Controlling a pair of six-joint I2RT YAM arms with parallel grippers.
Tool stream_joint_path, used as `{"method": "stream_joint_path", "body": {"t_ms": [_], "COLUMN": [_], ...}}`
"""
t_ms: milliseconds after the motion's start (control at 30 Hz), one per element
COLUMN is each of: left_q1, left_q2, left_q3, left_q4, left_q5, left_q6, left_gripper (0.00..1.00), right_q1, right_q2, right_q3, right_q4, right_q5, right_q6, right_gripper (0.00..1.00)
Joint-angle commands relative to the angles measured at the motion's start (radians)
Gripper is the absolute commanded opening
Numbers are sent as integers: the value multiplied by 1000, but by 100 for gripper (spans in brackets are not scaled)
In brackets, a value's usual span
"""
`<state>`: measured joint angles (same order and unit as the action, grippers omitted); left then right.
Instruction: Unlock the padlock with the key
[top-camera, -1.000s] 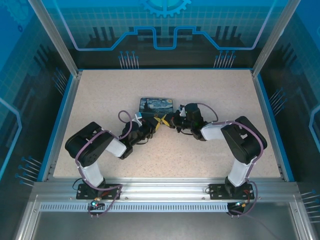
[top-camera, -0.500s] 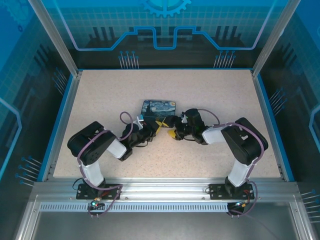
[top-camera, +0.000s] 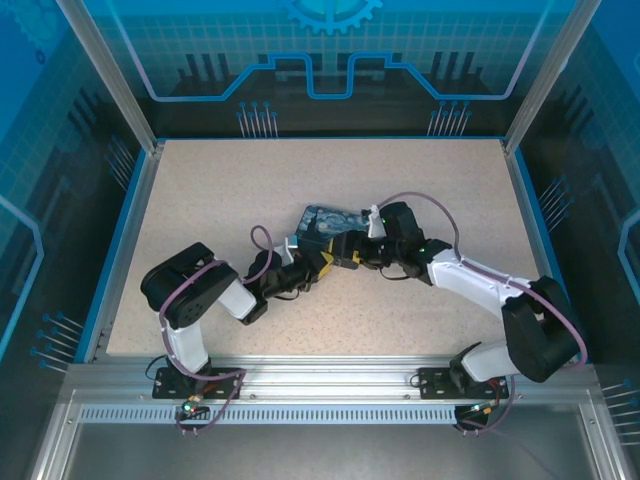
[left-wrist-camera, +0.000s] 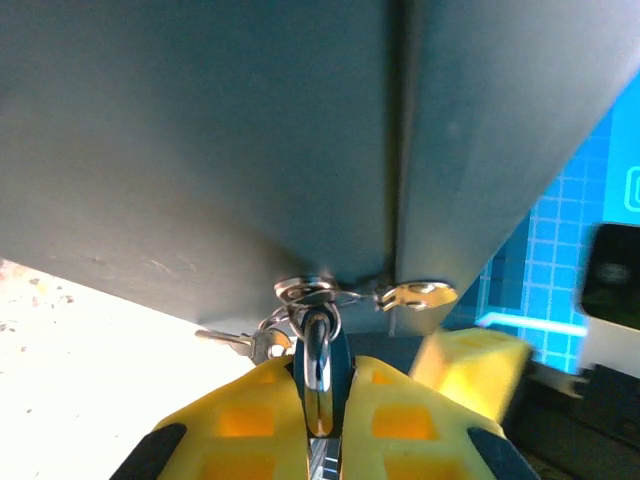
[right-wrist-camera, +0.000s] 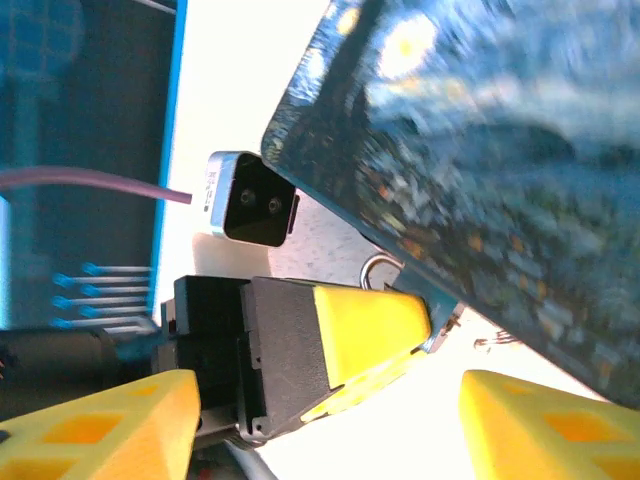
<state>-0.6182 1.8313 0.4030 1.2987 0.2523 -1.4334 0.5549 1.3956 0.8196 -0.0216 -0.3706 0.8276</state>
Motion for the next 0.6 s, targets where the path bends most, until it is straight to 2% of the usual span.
{"method": "stream_joint_path", "body": {"t_ms": [0,33,200,567], "left_q1": [-2,-1,5,12], "left_q2": [3,5,6,10], "left_q3": [0,0,2,20], "left_q4": [100,100,100,100], "left_q5": [54,54,59,76], "left_q6": [1,-4,-25,-64], "left_gripper": [0,0,0,0], "right_q1": [30,34,68,179], "right_q2": [-34,-36,-23,83], "right_q3": [54,55,50,102], "right_q4": [-262,-277,-300,-304], "right_q5": [150,169,230,403], "right_q6": [-307,-340,-443,-587], "right_gripper": [62,56,38,42]}}
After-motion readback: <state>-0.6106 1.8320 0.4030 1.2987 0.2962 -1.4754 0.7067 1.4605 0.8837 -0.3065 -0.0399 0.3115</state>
